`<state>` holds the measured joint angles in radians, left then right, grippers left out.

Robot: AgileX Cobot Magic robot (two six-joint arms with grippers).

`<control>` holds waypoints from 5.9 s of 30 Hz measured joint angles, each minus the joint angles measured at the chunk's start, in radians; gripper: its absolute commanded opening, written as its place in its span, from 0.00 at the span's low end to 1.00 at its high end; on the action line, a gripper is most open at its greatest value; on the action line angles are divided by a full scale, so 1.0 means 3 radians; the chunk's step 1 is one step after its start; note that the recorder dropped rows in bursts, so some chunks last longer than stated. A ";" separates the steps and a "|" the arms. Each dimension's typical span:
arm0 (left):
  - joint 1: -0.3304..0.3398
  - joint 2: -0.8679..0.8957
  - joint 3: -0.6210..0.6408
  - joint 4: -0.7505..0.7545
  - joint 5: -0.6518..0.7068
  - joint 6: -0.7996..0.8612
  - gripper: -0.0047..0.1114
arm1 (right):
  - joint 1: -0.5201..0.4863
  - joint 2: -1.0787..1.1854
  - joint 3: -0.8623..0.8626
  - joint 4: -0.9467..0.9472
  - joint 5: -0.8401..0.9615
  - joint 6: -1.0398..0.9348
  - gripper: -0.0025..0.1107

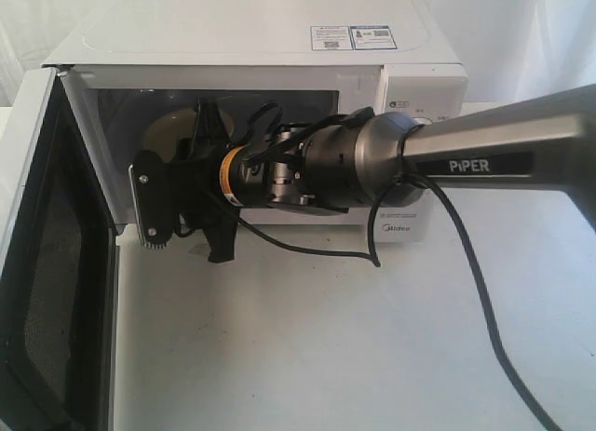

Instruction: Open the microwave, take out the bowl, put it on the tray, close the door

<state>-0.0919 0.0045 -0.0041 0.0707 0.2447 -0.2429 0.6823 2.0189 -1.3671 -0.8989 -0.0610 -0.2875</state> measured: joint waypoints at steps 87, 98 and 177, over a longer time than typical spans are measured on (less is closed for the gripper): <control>0.0000 0.0000 0.0000 0.0000 0.0000 0.0000 0.04 | -0.0168 0.0696 -0.0824 0.0006 0.0395 0.0386 0.02; 0.0000 0.0000 0.0000 0.0000 0.0000 0.0000 0.04 | 0.0038 0.0282 -0.0378 0.0012 0.0433 0.0579 0.02; 0.0000 0.0000 0.0000 0.0000 0.0000 0.0000 0.04 | -0.0237 -0.1752 0.2479 0.1082 0.1736 0.2005 0.02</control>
<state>-0.0919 0.0045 -0.0041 0.0707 0.2447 -0.2429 0.6111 1.4932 -0.6234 -0.5742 0.4599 0.3139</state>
